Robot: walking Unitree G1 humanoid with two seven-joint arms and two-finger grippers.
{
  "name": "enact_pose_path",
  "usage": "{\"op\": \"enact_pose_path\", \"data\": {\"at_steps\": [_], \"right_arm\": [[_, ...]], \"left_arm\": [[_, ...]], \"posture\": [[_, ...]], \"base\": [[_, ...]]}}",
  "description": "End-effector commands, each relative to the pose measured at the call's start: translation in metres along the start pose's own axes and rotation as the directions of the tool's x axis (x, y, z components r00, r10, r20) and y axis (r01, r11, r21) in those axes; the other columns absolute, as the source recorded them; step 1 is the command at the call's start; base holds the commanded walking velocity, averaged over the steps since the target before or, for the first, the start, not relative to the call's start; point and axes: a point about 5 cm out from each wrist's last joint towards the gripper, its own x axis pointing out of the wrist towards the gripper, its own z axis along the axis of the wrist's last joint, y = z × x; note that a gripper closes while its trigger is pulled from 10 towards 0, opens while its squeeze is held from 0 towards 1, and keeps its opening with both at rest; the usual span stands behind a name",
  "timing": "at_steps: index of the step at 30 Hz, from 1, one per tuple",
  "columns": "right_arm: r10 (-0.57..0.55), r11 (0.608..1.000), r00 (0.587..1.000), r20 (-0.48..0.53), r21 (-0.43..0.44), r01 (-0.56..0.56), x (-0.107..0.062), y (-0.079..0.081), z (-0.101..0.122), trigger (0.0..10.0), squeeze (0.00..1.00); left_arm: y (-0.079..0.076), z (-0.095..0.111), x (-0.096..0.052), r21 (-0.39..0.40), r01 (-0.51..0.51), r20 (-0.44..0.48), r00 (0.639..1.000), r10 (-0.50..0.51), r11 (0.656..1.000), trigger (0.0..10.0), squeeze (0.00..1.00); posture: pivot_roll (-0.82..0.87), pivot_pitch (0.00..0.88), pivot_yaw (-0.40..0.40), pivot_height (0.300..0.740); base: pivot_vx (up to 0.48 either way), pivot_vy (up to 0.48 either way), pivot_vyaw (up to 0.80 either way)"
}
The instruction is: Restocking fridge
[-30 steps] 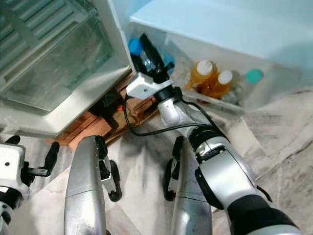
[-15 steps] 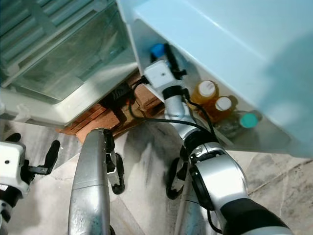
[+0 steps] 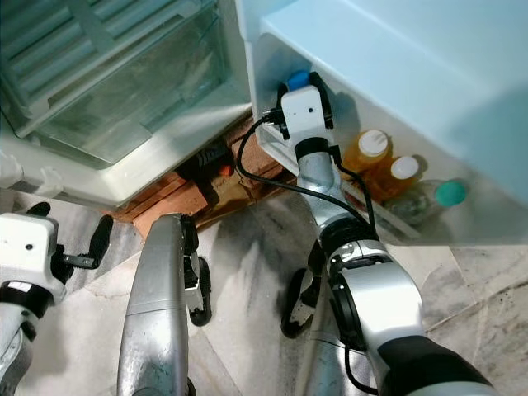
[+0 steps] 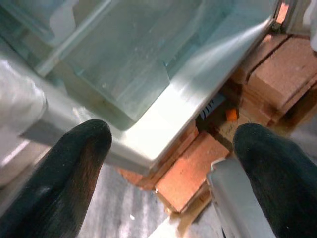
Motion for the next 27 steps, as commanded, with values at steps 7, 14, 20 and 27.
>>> {"op": "enact_pose_path", "data": {"at_steps": [7,14,20,27], "right_arm": [[0.071,0.991,0.997,0.024,-0.116,-0.068,0.007,-0.005,0.007,10.0,1.00],[0.064,0.988,0.998,0.005,-0.141,-0.063,0.008,-0.017,0.004,10.0,1.00],[0.081,0.987,0.996,-0.043,-0.133,-0.086,0.007,-0.023,-0.001,10.0,1.00],[0.107,0.989,0.991,-0.079,-0.091,-0.114,-0.004,-0.027,-0.012,10.0,1.00]], "left_arm": [[-0.002,-0.009,0.019,0.003,-0.008,0.003,1.000,0.008,1.000,10.0,0.00],[-0.001,-0.008,0.038,0.005,-0.018,0.056,0.998,0.018,1.000,10.0,0.00],[-0.004,-0.009,0.053,0.003,-0.010,0.088,0.996,0.010,1.000,10.0,0.00],[-0.008,-0.014,0.065,-0.010,-0.006,0.101,0.995,0.007,1.000,10.0,0.00]], "posture": [[0.27,0.400,0.032,0.558],[0.24,0.320,0.034,0.558],[0.21,0.248,0.048,0.558],[0.16,0.201,0.063,0.558]], "base": [[0.000,0.000,0.00],[0.000,0.000,0.00],[0.000,0.000,0.00],[0.000,0.000,0.00]]}}
